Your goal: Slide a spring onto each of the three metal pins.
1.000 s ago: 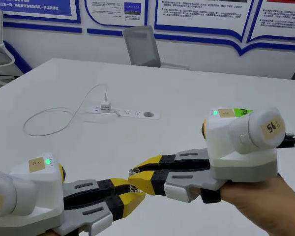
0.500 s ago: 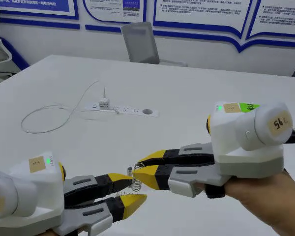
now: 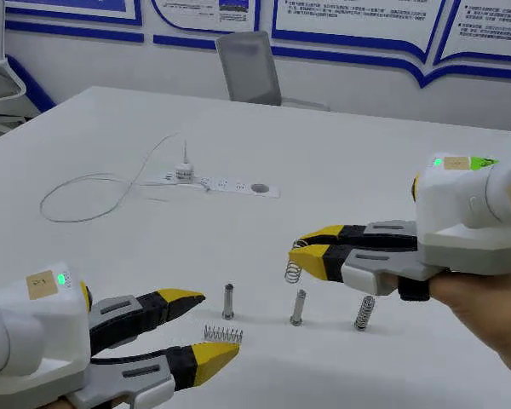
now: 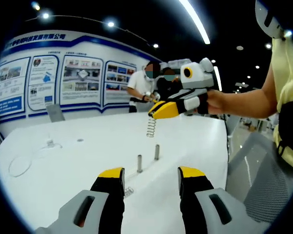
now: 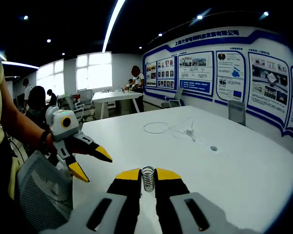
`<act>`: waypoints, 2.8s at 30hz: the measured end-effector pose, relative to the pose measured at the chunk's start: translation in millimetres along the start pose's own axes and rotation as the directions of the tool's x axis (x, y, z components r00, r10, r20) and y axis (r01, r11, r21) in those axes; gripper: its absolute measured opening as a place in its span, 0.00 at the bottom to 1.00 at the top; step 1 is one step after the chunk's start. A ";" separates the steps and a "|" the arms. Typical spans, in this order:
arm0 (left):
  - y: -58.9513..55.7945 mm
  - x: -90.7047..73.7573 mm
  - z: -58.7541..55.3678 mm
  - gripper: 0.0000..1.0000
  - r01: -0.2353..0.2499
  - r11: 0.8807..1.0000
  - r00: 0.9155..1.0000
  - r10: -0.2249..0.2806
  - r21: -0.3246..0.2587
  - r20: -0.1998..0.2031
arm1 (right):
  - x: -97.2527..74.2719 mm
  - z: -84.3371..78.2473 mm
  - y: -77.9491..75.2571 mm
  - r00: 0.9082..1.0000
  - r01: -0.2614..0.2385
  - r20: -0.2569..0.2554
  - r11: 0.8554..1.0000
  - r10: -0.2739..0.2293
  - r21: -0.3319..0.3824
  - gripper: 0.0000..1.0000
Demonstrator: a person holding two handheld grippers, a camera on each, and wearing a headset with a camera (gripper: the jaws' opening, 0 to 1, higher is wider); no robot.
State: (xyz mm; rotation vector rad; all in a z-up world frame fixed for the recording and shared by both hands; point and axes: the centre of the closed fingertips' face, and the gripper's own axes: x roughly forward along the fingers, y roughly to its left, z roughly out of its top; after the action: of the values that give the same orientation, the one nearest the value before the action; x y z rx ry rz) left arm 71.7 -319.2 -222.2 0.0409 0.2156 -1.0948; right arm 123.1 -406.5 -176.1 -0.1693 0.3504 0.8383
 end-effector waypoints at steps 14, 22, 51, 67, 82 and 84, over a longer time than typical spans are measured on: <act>2.7 -2.6 -8.1 0.52 -0.019 1.000 1.000 0.018 -0.022 -0.023 | 29.9 -51.1 -41.3 0.994 0.088 -0.073 0.995 -0.085 0.048 0.12; 8.2 -2.7 -9.4 0.51 -0.024 0.999 0.999 0.023 -0.026 -0.030 | 35.7 -62.3 -45.3 0.993 0.083 -0.091 0.994 -0.076 0.071 0.12; 9.1 -6.6 -17.3 0.50 -0.036 0.998 0.999 0.035 -0.045 -0.036 | 58.4 -117.9 -38.7 0.975 0.091 -0.209 0.994 -0.076 0.064 0.12; 9.4 -6.1 -16.2 0.50 -0.036 0.998 0.999 0.035 -0.042 -0.029 | 43.9 -130.7 -33.7 0.969 0.097 -0.235 0.992 -0.076 0.083 0.16; 9.3 -10.3 -16.2 0.51 -0.044 0.998 0.999 0.043 -0.034 -0.030 | 57.2 -108.1 22.9 0.976 -0.046 -0.210 0.998 0.053 0.036 0.16; 10.5 -11.7 -17.3 0.51 -0.047 0.998 0.998 0.046 -0.034 -0.032 | 64.9 -103.5 29.8 0.974 -0.076 -0.214 0.997 0.078 0.016 0.16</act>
State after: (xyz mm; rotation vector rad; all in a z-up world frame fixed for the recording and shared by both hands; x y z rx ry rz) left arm 73.3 -301.7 -237.6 0.0313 0.2601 -1.0443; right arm 116.2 -371.0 -296.6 -0.2417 0.5662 0.8977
